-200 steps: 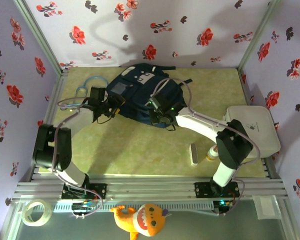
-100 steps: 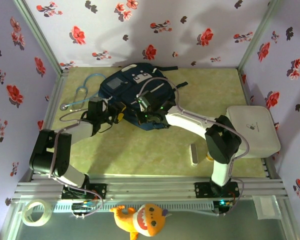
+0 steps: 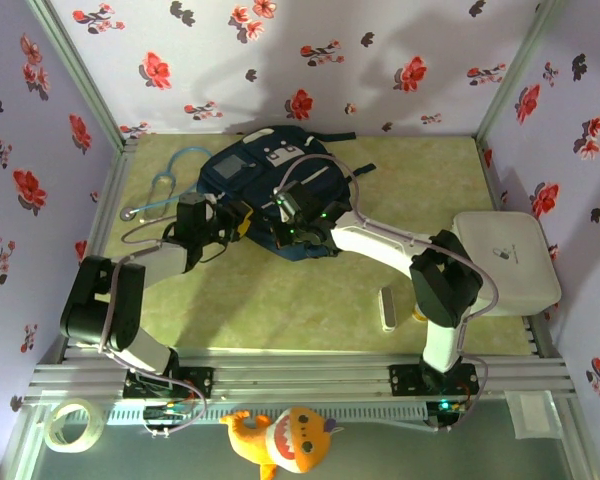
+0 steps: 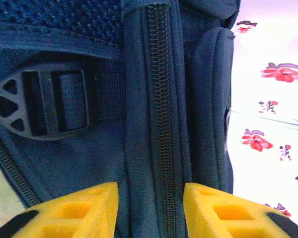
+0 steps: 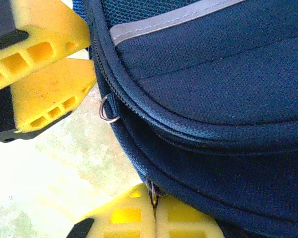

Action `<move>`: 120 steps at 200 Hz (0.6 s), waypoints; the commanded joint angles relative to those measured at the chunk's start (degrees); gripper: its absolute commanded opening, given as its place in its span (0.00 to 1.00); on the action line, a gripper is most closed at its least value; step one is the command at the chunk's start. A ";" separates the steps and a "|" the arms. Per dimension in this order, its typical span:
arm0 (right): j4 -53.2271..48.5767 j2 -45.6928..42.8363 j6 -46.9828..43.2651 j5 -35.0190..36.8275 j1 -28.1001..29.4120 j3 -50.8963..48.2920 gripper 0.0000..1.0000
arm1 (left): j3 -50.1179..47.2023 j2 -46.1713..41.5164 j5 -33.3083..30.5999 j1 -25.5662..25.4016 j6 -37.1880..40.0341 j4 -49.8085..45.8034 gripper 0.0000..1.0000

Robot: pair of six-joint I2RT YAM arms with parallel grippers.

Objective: Pack the student bag

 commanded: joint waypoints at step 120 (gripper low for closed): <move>4.27 -0.13 1.14 -0.97 0.46 1.40 0.00 | -1.42 -0.10 -1.71 -0.73 0.80 4.64 0.45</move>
